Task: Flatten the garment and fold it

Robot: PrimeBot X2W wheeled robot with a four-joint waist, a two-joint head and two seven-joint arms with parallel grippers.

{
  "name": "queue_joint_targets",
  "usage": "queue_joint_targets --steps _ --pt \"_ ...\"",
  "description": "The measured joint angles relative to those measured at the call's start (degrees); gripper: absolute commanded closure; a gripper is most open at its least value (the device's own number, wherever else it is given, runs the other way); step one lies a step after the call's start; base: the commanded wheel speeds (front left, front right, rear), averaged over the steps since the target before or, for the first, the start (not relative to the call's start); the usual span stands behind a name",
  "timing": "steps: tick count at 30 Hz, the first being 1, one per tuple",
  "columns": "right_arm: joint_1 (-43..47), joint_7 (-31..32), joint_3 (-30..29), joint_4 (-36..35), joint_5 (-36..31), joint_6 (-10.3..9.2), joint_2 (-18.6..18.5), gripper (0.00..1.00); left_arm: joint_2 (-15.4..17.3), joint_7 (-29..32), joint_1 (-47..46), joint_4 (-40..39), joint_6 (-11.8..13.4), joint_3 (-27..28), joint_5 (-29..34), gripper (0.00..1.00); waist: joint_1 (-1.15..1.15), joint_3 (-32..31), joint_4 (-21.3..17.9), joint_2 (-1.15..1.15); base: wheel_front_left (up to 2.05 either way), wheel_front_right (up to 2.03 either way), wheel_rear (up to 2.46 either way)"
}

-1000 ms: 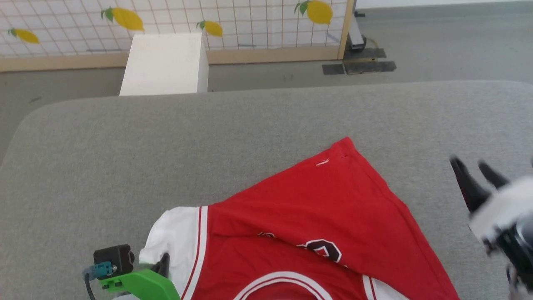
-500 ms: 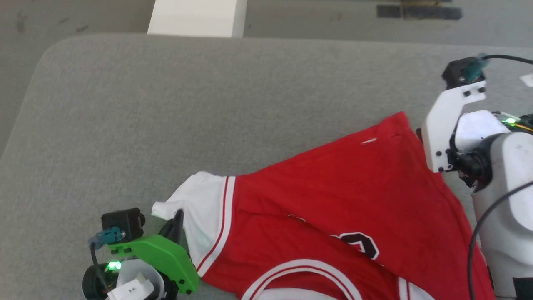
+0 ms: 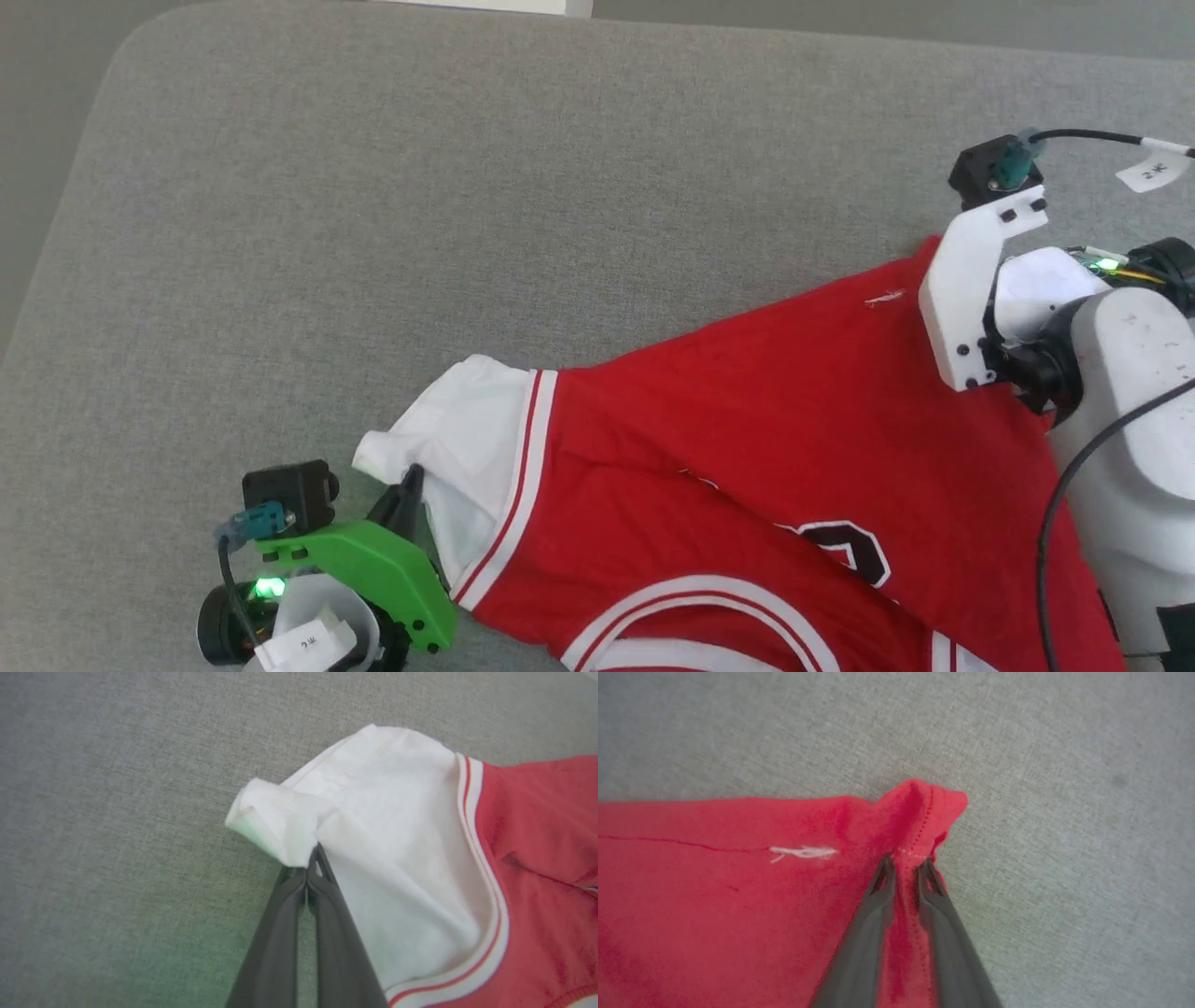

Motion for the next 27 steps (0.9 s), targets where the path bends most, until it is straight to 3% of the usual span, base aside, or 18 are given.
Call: queue_joint_targets --steps 7,14,20,23,27 --pt "6.69 -3.35 -7.55 -10.35 8.75 0.0 0.32 1.0 0.45 0.03 0.14 0.23 0.08 0.09 0.0 1.0 0.0 -4.09 -1.16 0.0 0.0 0.0 0.0" --pt "23.99 3.44 -17.14 -26.44 17.1 0.0 2.6 1.0 0.6 0.1 2.72 -0.88 1.63 0.68 -0.1 1.0 0.0 -10.12 -3.36 0.0 0.0 0.0 0.0" --pt "39.77 12.11 -22.86 -36.93 21.7 0.0 7.36 1.0 0.71 -0.02 5.78 -1.71 2.55 1.75 -0.83 1.0 0.0 -15.1 -5.53 0.0 0.0 0.0 0.0" --pt "44.48 14.99 -24.9 -39.36 24.48 0.0 9.13 1.0 0.64 -0.7 6.83 -2.0 2.54 2.38 -1.78 1.0 -0.01 -16.99 -6.63 0.0 0.0 0.0 0.0" --pt "44.0 15.67 -27.73 -41.4 28.48 0.0 10.02 1.0 -0.57 -2.15 6.96 -4.04 1.18 4.75 -6.04 1.0 -0.01 -18.88 -8.27 0.0 0.0 0.0 0.0"
